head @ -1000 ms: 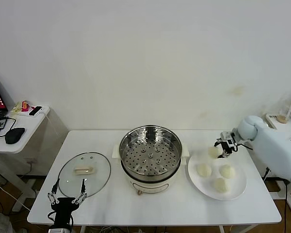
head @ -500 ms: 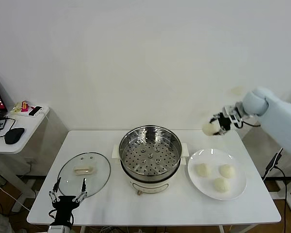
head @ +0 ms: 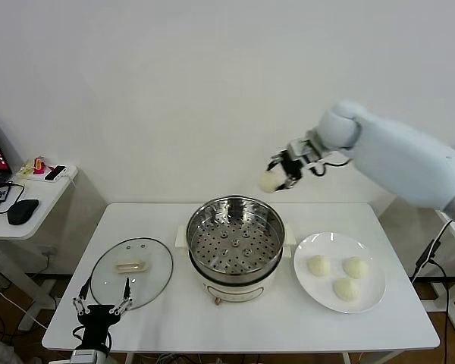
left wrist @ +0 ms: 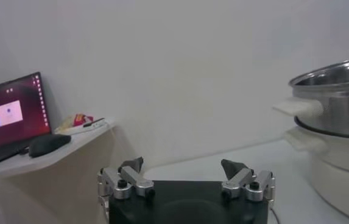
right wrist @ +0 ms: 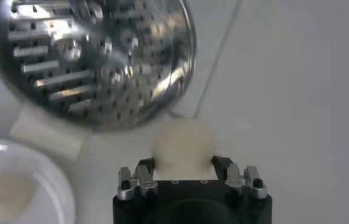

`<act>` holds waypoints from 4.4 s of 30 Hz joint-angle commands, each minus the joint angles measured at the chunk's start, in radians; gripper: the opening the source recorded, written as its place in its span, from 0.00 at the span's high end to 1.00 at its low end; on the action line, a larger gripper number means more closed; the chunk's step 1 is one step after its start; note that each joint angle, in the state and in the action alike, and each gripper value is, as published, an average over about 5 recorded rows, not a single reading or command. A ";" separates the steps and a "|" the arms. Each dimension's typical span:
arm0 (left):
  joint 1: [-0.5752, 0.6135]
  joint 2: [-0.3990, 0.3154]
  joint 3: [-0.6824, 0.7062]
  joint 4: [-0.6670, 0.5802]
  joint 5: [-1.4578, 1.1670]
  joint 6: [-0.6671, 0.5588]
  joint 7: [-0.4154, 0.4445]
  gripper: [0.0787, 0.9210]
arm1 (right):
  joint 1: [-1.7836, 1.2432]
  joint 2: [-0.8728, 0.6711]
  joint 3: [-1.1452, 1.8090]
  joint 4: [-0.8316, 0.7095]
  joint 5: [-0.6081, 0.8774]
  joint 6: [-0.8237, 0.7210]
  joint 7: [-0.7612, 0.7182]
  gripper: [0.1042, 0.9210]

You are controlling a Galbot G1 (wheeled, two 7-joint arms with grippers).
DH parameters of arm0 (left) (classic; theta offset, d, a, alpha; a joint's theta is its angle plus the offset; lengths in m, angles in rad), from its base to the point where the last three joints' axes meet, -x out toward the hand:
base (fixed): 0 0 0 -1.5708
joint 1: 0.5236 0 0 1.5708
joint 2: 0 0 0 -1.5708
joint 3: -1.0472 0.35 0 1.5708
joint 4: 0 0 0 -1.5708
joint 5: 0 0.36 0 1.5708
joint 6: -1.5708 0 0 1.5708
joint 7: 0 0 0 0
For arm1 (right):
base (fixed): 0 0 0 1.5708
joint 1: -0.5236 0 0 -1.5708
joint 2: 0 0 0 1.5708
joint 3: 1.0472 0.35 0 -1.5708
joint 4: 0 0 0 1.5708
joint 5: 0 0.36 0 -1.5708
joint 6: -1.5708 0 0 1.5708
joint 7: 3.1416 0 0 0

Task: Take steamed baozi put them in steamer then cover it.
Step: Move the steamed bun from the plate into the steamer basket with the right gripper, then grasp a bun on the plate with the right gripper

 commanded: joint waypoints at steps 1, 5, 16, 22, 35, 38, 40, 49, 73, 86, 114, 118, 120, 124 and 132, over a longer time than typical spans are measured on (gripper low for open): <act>0.000 -0.001 -0.001 0.001 -0.003 0.000 0.000 0.12 | 0.030 0.110 -0.102 0.025 -0.039 0.071 0.034 0.38; -0.001 -0.010 -0.004 0.003 -0.003 -0.001 0.000 0.12 | -0.009 0.139 -0.121 -0.013 -0.130 0.160 0.059 0.38; -0.005 -0.012 -0.014 0.010 -0.005 -0.004 -0.001 0.12 | -0.103 0.202 -0.088 -0.132 -0.321 0.314 0.127 0.38; -0.008 -0.007 -0.020 0.014 -0.010 -0.006 -0.002 0.12 | -0.129 0.233 -0.069 -0.195 -0.397 0.354 0.156 0.37; -0.010 -0.004 -0.022 0.010 -0.014 -0.006 -0.002 0.12 | -0.130 0.248 -0.077 -0.203 -0.405 0.368 0.165 0.19; -0.008 -0.005 -0.023 0.007 -0.014 -0.005 -0.001 0.12 | -0.090 0.222 -0.095 -0.158 -0.340 0.318 0.128 0.14; -0.008 -0.005 -0.022 0.004 -0.015 -0.005 -0.001 0.12 | -0.043 0.193 -0.114 -0.105 -0.258 0.248 0.092 0.12; -0.011 0.008 -0.017 -0.013 -0.030 0.007 0.007 0.12 | 0.164 -0.045 -0.154 0.196 0.089 -0.146 0.009 0.12; -0.033 0.051 0.015 -0.029 -0.034 0.019 0.016 0.12 | -0.285 -0.703 0.064 0.558 0.021 -0.426 0.061 0.12; -0.033 0.056 0.000 -0.019 -0.033 0.025 0.020 0.12 | -0.632 -0.581 0.320 0.348 -0.136 -0.414 0.084 0.12; -0.025 0.059 -0.044 -0.011 -0.039 0.024 0.022 0.12 | -0.599 -0.263 0.294 0.034 -0.171 -0.375 0.071 0.13; -0.024 0.058 -0.045 -0.010 -0.040 0.024 0.022 0.12 | -0.597 -0.268 0.291 0.034 -0.180 -0.381 0.061 0.19; -0.024 0.057 -0.045 -0.010 -0.040 0.024 0.022 0.12 | -0.597 -0.270 0.290 0.034 -0.184 -0.381 0.056 0.21; -0.023 0.055 -0.045 -0.011 -0.040 0.024 0.021 0.12 | -0.599 -0.274 0.295 0.033 -0.186 -0.380 0.048 0.30; -0.022 0.054 -0.045 -0.015 -0.041 0.023 0.021 0.12 | -0.562 -0.317 0.290 0.068 -0.184 -0.376 -0.004 0.36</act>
